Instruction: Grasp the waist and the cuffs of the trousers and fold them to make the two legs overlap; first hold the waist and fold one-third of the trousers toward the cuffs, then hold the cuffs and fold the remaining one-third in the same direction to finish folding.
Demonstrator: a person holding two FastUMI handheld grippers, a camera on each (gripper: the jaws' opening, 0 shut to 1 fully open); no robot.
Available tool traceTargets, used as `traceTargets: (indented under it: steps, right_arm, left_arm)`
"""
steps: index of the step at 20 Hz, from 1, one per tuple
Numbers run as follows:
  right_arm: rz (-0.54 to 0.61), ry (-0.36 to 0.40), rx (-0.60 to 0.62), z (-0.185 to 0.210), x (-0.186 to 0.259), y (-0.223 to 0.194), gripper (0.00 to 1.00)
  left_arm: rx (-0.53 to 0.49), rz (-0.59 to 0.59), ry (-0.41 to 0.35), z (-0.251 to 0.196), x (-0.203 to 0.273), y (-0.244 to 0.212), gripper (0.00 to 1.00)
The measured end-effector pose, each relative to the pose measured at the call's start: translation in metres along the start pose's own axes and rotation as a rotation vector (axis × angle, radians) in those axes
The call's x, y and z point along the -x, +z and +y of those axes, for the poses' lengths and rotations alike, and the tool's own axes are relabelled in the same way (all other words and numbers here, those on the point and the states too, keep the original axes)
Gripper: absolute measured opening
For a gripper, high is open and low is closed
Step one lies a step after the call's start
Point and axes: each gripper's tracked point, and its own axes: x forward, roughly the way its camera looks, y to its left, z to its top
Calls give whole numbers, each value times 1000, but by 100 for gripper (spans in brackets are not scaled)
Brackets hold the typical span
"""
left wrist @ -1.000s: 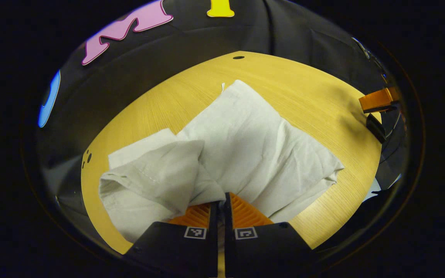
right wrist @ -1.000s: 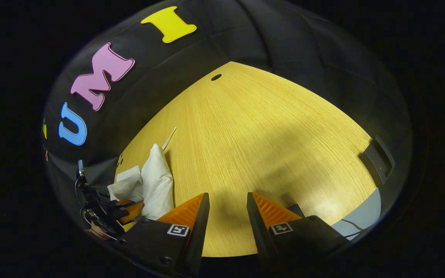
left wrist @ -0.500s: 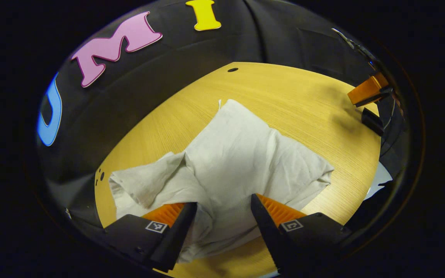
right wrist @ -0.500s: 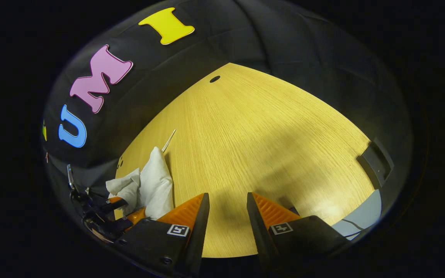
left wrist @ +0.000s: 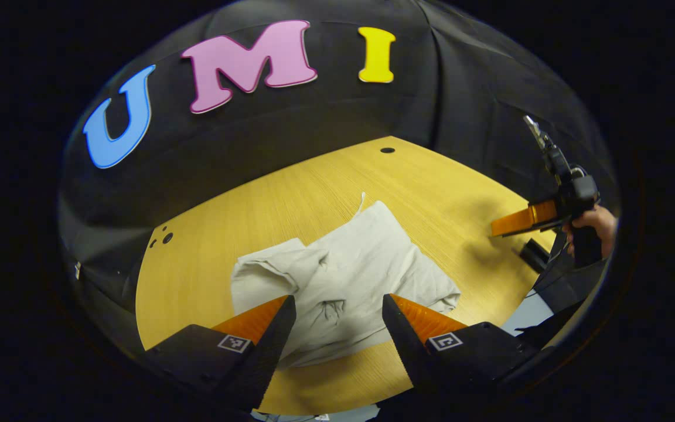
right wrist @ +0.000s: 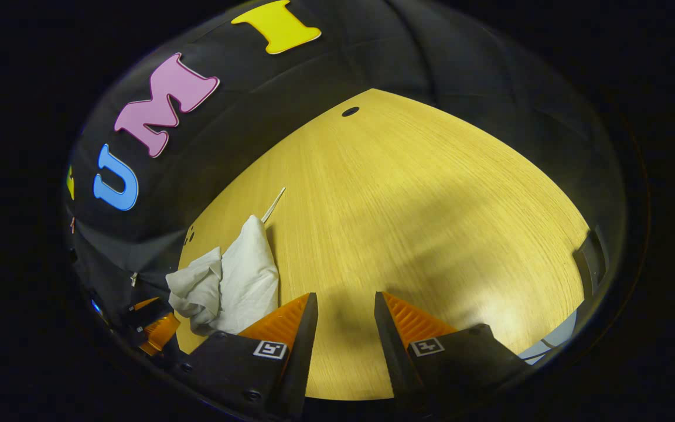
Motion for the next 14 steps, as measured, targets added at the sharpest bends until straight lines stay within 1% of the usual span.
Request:
traceTargets:
  steps: [3, 6, 8, 10, 11, 12, 14]
  right_arm:
    - [17, 29, 33, 20, -8, 2, 61]
    - [34, 57, 56, 37, -15, 6, 61]
    - [35, 69, 76, 44, -18, 9, 61]
    - [45, 61, 87, 42, -21, 10, 61]
    - [53, 60, 78, 41, -20, 12, 47]
    - [60, 60, 70, 41, -21, 13, 61]
    - [70, 52, 79, 37, -20, 14, 62]
  left_arm:
    - [154, -25, 47, 25, 18, 2, 94]
    - [311, -54, 67, 47, 28, 0, 94]
    - [383, -68, 97, 60, 37, -3, 95]
    - [425, -74, 127, 69, 43, -5, 94]
    - [440, -79, 136, 72, 45, -6, 94]
    - [459, -81, 140, 73, 47, -7, 94]
    - [506, -91, 146, 74, 48, -10, 94]
